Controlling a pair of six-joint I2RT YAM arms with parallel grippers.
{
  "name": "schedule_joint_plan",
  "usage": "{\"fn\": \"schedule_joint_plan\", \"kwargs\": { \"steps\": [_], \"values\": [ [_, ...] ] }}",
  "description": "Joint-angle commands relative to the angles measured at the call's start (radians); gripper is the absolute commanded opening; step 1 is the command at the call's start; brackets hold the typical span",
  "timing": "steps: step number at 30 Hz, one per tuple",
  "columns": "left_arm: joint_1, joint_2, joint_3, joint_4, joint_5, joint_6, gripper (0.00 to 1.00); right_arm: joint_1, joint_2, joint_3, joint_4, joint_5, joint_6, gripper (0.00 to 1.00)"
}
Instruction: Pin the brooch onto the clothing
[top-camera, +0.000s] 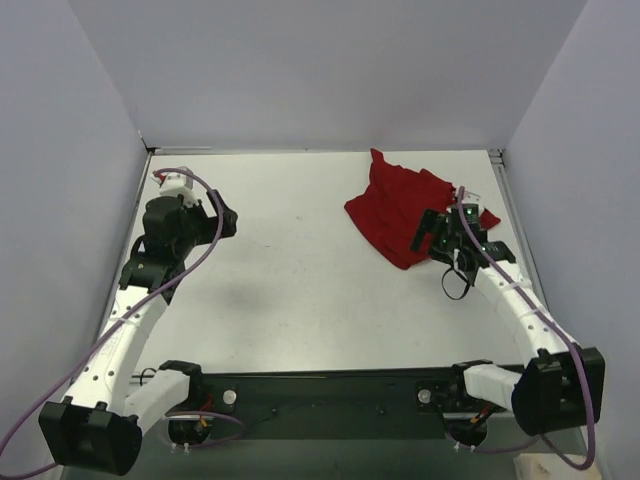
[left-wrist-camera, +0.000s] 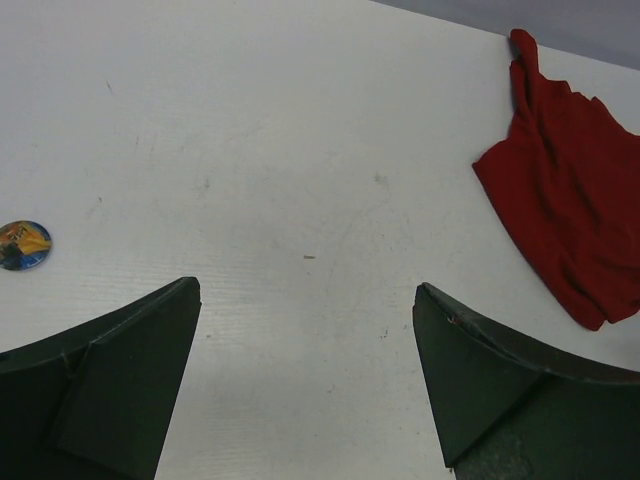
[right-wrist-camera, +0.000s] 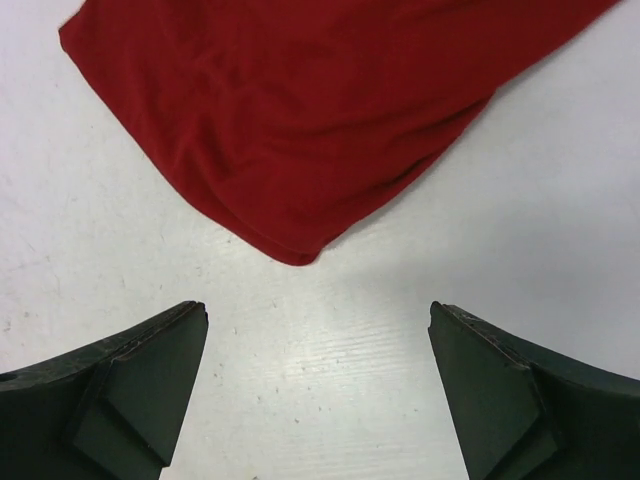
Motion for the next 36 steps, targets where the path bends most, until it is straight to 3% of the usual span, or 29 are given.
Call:
{"fn": "schedule_joint_plan", "kwargs": {
  "steps": [1, 10, 14, 17, 18, 20, 21, 23, 24, 31, 33, 36],
  "values": [
    [0.012, -0.002, -0.011, 0.025, -0.007, -0.033, 0.97, 0.106, 0.18, 0.14, -0.07, 0.095, -0.056, 1.0],
    [0.028, 0.062, -0.026, 0.097, 0.123, -0.061, 0.97, 0.253, 0.579, 0.37, -0.094, 0.17, -0.1, 0.92],
    [0.031, 0.113, -0.022, 0.094, 0.127, -0.069, 0.97, 0.292, 0.718, 0.428, -0.106, 0.275, -0.09, 0.8],
    [0.031, 0.122, -0.023, 0.094, 0.121, -0.065, 0.97, 0.301, 0.808, 0.482, -0.126, 0.258, -0.096, 0.57],
    [0.032, 0.121, -0.023, 0.099, 0.12, -0.062, 0.97, 0.301, 0.84, 0.49, -0.134, 0.233, -0.103, 0.42],
    [0.034, 0.127, -0.02, 0.099, 0.123, -0.056, 0.97, 0.303, 0.856, 0.498, -0.145, 0.204, -0.109, 0.3],
    [0.035, 0.128, -0.02, 0.097, 0.124, -0.055, 0.97, 0.304, 0.851, 0.496, -0.146, 0.184, -0.115, 0.15],
    [0.035, 0.13, -0.016, 0.093, 0.124, -0.052, 0.97, 0.312, 0.828, 0.476, -0.151, 0.125, -0.149, 0.02],
    [0.037, 0.13, -0.016, 0.088, 0.124, -0.05, 0.97, 0.33, 0.781, 0.467, -0.152, 0.1, -0.173, 0.0],
    [0.041, 0.127, -0.046, 0.104, 0.134, -0.052, 0.97, 0.523, 0.376, 0.376, -0.194, -0.095, -0.377, 0.0],
    [0.041, 0.127, -0.046, 0.111, 0.138, -0.053, 0.97, 0.525, 0.226, 0.349, -0.188, -0.185, -0.382, 0.0],
    [0.043, 0.134, -0.045, 0.127, 0.147, -0.058, 0.97, 0.504, 0.064, 0.329, -0.162, -0.144, -0.365, 0.0]
  ]
}}
